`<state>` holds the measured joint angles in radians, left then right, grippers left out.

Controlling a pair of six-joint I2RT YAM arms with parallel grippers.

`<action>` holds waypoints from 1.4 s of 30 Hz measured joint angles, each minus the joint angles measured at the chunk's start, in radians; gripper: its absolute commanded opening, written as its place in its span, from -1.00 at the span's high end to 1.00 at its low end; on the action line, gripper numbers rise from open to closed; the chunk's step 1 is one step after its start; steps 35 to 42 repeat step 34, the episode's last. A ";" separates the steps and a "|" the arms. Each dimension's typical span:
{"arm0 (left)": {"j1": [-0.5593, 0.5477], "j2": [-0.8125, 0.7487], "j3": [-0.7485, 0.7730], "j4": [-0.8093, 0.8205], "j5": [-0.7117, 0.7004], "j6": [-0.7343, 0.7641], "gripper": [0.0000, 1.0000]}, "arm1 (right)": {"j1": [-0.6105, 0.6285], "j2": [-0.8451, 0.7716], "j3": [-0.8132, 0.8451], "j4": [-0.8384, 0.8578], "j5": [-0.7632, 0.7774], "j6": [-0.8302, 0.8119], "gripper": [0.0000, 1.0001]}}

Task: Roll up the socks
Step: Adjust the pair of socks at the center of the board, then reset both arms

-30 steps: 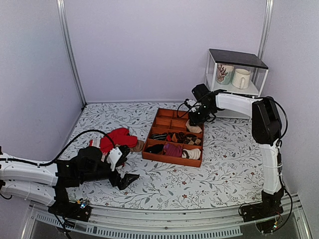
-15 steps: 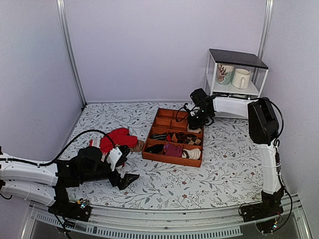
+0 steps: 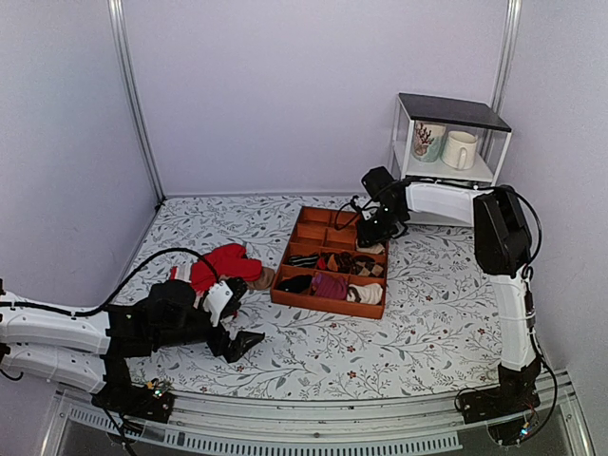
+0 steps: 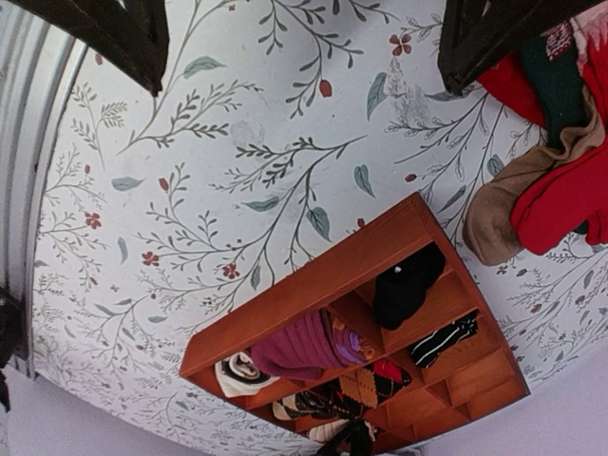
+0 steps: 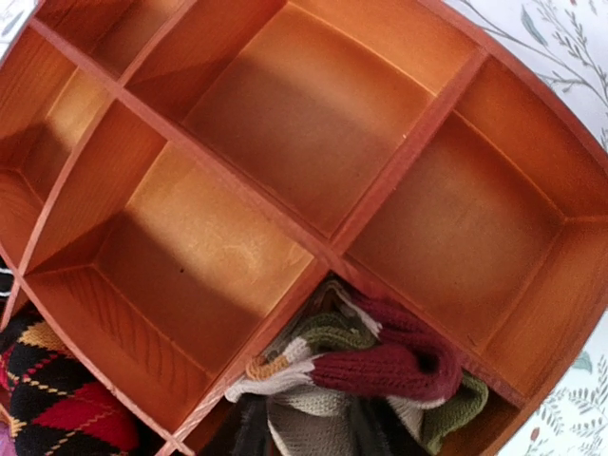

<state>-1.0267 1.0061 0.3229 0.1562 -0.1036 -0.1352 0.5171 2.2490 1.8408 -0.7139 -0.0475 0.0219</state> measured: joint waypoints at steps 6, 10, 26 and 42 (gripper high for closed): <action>0.000 -0.001 0.017 -0.013 -0.003 -0.011 -0.99 | -0.003 -0.021 0.038 -0.052 -0.017 0.006 0.17; 0.000 -0.001 0.037 -0.019 -0.018 -0.019 -0.99 | -0.008 -0.081 0.045 -0.076 -0.034 0.007 -0.11; 0.051 0.008 0.137 -0.103 -0.074 -0.084 -0.99 | -0.014 -0.540 -0.435 0.153 -0.167 0.019 -1.00; 0.076 -0.053 0.137 -0.140 -0.089 -0.117 -0.99 | -0.014 -0.690 -0.657 0.315 -0.193 0.093 -1.00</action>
